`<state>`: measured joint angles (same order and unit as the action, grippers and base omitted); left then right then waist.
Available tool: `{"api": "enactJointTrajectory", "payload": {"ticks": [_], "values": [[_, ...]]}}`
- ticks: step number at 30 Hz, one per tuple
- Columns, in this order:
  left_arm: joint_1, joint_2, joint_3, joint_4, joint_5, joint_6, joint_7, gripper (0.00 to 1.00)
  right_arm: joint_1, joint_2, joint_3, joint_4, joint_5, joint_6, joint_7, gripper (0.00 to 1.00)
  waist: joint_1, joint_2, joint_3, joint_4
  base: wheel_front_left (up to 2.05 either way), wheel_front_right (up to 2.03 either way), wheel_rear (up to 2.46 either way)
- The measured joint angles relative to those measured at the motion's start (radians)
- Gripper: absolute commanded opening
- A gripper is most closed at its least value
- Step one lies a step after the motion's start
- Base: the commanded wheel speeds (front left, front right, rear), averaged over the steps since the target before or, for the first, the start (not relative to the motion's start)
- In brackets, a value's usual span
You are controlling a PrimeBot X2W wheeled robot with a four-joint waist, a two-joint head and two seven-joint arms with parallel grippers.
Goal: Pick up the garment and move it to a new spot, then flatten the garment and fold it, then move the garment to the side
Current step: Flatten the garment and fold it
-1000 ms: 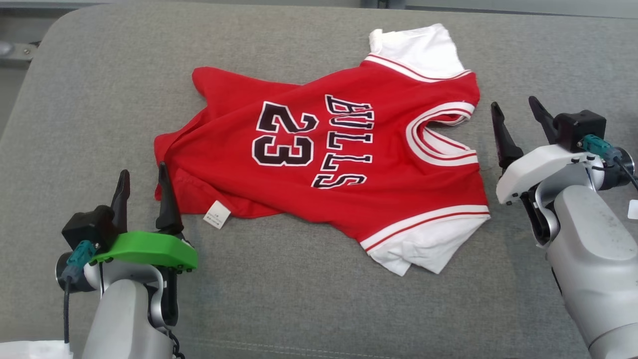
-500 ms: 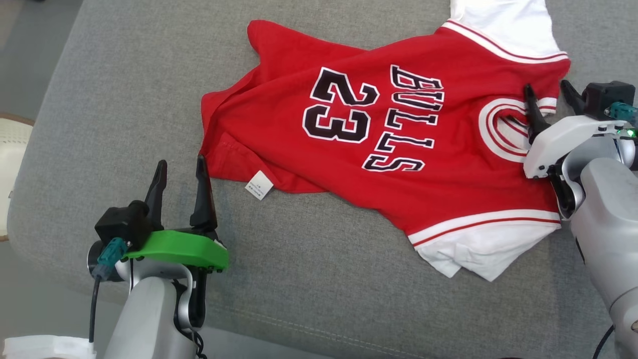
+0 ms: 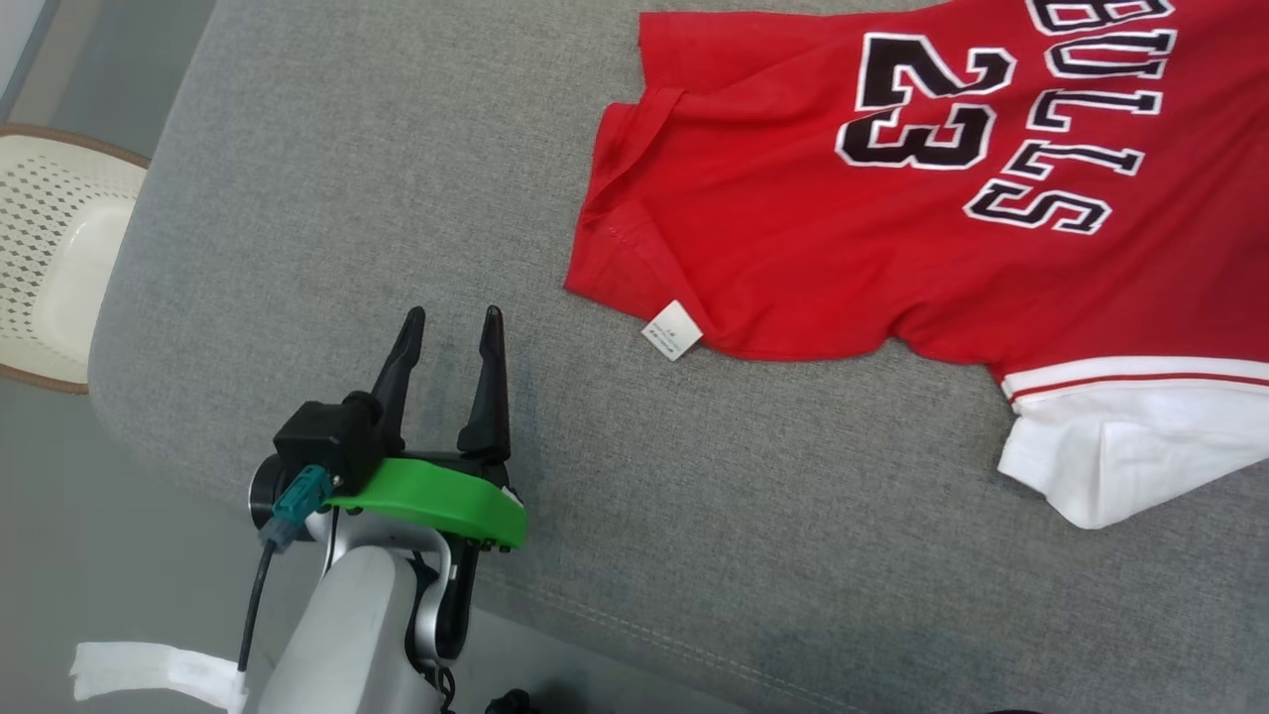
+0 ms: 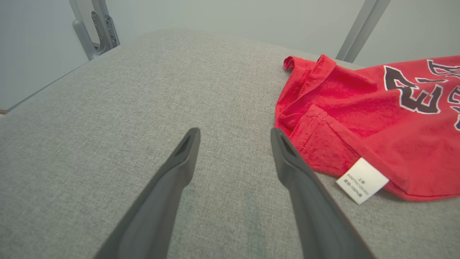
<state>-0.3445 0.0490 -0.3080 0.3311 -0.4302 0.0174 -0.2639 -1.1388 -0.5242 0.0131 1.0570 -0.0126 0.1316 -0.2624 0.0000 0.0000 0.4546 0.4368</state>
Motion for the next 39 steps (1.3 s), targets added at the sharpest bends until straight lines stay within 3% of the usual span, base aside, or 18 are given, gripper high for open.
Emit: {"api": "enactJointTrajectory", "payload": {"ticks": [2,10,13,16,26,39], "values": [[0.001,0.0,-0.016,0.007,-0.002,-0.001,0.0,1.0,-0.019,-0.012,-0.051,0.032,-0.031,0.0,0.0,1.0,0.0,0.0,0.005,0.011,0.0,0.0,0.0],[0.021,-0.001,0.012,0.036,0.002,0.002,0.0,1.0,0.106,0.081,-0.232,-0.029,-0.098,0.0,0.0,1.0,0.0,0.0001,-0.017,-0.012,0.0,0.0,0.0],[0.028,-0.001,0.038,0.056,0.021,-0.003,0.0,1.0,0.187,0.149,-0.237,-0.093,-0.087,0.0,0.0,1.0,0.0,0.0,-0.035,-0.041,0.0,0.0,0.0],[0.031,-0.001,0.058,0.07,0.036,-0.011,0.0,1.0,0.266,0.202,-0.215,-0.149,-0.036,0.0,0.0,1.0,0.0,0.0,-0.056,-0.082,0.0,0.0,0.0],[0.065,-0.001,0.09,0.104,0.058,-0.027,0.0,1.0,0.503,0.271,-0.067,-0.287,0.148,0.0,0.0,1.0,0.0,0.0,-0.161,-0.23,0.0,0.0,0.0],[0.131,-0.001,0.124,0.144,0.073,-0.044,0.0,1.0,0.714,0.341,0.151,-0.41,0.287,0.0,0.0,1.0,0.0,0.0,-0.293,-0.327,0.0,0.0,0.0]]}}
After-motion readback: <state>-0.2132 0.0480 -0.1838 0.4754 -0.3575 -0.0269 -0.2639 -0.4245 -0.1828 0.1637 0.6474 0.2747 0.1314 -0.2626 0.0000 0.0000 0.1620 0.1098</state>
